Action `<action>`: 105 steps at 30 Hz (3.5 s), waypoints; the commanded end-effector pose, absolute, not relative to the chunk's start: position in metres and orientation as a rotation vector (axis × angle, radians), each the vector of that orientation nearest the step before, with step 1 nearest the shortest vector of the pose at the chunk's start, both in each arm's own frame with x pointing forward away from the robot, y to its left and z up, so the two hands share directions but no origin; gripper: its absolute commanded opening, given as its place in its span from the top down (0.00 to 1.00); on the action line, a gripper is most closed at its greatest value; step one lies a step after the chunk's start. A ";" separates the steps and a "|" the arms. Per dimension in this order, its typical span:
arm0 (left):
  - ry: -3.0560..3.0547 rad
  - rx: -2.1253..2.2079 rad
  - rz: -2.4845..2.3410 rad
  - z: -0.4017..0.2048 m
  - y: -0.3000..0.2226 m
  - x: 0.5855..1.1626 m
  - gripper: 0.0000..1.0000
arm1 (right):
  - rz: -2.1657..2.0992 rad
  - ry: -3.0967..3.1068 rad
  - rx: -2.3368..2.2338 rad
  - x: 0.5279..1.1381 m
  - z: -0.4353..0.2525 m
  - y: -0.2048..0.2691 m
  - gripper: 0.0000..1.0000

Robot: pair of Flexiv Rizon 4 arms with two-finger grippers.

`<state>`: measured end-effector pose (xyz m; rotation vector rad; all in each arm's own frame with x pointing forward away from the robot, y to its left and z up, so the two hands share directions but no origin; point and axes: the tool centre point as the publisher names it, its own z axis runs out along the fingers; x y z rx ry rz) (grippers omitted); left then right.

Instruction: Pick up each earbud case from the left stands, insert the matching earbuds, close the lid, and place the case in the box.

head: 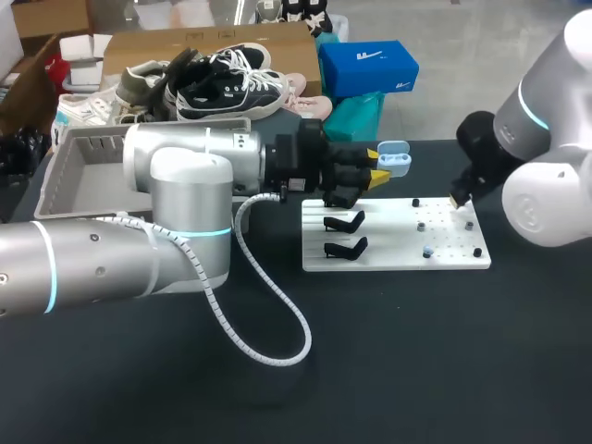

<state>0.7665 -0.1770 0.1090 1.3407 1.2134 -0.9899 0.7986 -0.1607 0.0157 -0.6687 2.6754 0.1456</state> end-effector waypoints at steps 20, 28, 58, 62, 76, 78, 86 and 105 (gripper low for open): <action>1.210 1.339 -0.991 0.108 -0.177 0.767 1.00 | 0.131 2.672 -0.573 0.789 0.017 -0.161 0.67; 1.210 1.339 -0.991 0.108 -0.177 0.767 1.00 | 0.128 2.679 -0.543 0.790 0.017 -0.163 0.69; 1.210 1.339 -0.991 0.108 -0.177 0.767 1.00 | 0.126 2.681 -0.483 0.793 0.019 -0.161 1.00; 1.210 1.339 -0.991 0.108 -0.177 0.767 1.00 | 0.114 2.681 -0.484 0.790 0.023 -0.159 1.00; 1.210 1.339 -0.991 0.108 -0.177 0.767 1.00 | 0.051 2.633 -0.540 0.736 0.073 -0.139 1.00; 1.210 1.339 -0.991 0.108 -0.177 0.767 1.00 | 0.046 2.633 -0.564 0.725 0.081 -0.129 1.00; 1.210 1.339 -0.991 0.108 -0.177 0.767 1.00 | -0.022 2.658 -0.611 0.686 0.101 -0.096 1.00; 1.210 1.339 -0.991 0.108 -0.177 0.767 1.00 | -0.001 2.653 -0.619 0.683 0.102 -0.092 1.00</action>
